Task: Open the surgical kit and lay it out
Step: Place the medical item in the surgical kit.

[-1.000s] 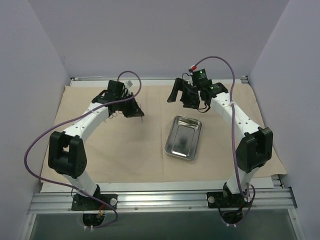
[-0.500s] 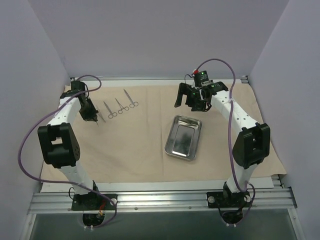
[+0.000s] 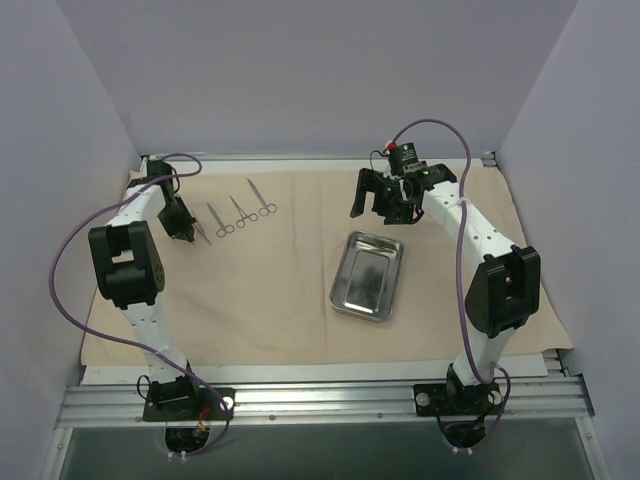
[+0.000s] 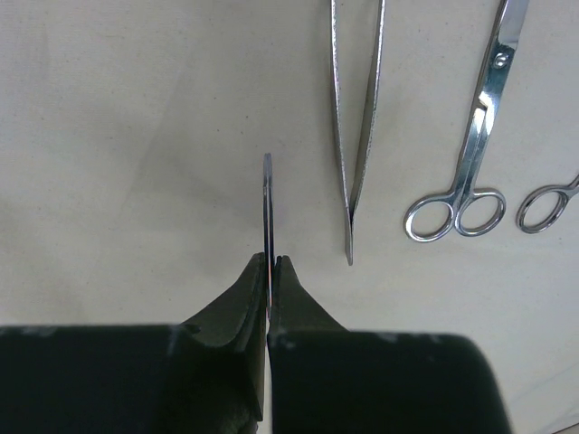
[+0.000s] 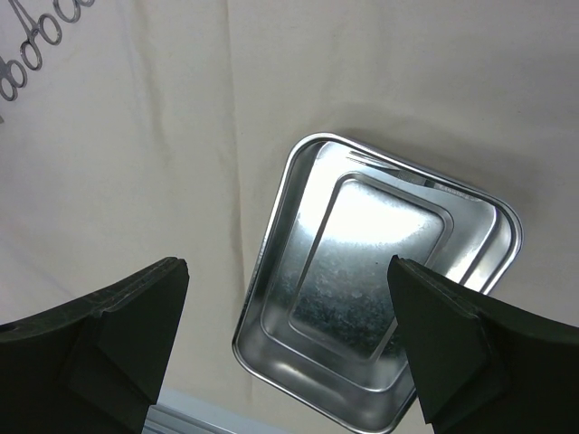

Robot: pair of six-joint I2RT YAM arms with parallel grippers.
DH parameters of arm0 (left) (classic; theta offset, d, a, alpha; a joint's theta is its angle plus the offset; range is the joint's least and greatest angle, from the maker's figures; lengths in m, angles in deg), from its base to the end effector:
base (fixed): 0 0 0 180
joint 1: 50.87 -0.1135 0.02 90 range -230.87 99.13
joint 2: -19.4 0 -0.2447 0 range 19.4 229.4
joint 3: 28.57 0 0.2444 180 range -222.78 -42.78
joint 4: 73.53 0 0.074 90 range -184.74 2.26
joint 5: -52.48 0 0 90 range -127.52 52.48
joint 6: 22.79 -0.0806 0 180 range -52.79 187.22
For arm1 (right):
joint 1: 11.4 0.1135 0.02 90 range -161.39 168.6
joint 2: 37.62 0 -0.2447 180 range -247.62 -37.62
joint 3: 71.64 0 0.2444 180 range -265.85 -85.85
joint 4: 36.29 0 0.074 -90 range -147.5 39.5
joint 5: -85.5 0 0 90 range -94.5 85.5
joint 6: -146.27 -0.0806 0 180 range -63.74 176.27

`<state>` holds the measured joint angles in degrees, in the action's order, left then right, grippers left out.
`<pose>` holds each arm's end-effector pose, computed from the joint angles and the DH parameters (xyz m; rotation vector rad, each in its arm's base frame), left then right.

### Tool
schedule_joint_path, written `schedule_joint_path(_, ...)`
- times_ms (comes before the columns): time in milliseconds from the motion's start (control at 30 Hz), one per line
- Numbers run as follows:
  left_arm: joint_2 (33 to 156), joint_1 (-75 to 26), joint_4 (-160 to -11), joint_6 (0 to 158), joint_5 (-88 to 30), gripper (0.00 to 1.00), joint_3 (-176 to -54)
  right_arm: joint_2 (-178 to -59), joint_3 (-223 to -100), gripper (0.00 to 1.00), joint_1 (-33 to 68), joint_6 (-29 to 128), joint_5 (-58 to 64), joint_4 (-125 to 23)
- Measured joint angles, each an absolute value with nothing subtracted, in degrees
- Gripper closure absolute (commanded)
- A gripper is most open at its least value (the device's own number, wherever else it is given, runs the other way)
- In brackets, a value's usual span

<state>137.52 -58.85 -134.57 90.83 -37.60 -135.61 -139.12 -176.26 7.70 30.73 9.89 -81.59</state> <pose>0.4185 0.0588 0.1352 -0.7713 2.7246 -0.0587 0.3955 0.1582 0.2645 0.0007 2.3777 0.6770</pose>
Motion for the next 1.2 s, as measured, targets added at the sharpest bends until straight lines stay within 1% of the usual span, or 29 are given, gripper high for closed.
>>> schedule_joint_path(333,141.9,-58.9,-134.8,91.1,-37.8,0.91,-139.0,-139.7,-176.2,0.01,7.7,31.1,10.0,-81.6)
schedule_joint_path(633,143.0,-59.7,-134.9,92.0,-38.3,0.81,-139.0,-139.9,-176.2,0.01,7.2,32.5,10.4,-81.6)
schedule_joint_path(667,143.1,-60.0,-134.9,92.1,-38.3,0.80,-139.0,-139.9,-176.1,0.01,7.0,32.6,10.5,-81.6)
schedule_joint_path(700,143.2,-60.2,-134.9,92.1,-38.4,0.75,-139.0,-140.0,-176.0,0.00,7.0,32.8,10.5,-81.6)
schedule_joint_path(833,143.2,-60.8,-134.9,92.4,-38.6,0.67,-139.0,-140.5,-175.1,0.01,7.0,33.5,10.9,-81.6)
schedule_joint_path(1100,143.2,-61.0,-134.8,92.4,-38.6,0.56,-139.0,-140.6,-173.5,0.00,7.0,34.3,11.4,-81.6)
schedule_joint_path(1167,143.2,-61.0,-134.7,92.5,-38.5,0.53,-138.8,-140.6,-172.7,0.01,7.0,34.5,11.4,-81.4)
schedule_joint_path(1200,143.0,-61.0,-134.6,92.5,-38.3,0.52,-138.7,-140.6,-172.0,0.03,7.0,34.5,11.3,-81.2)
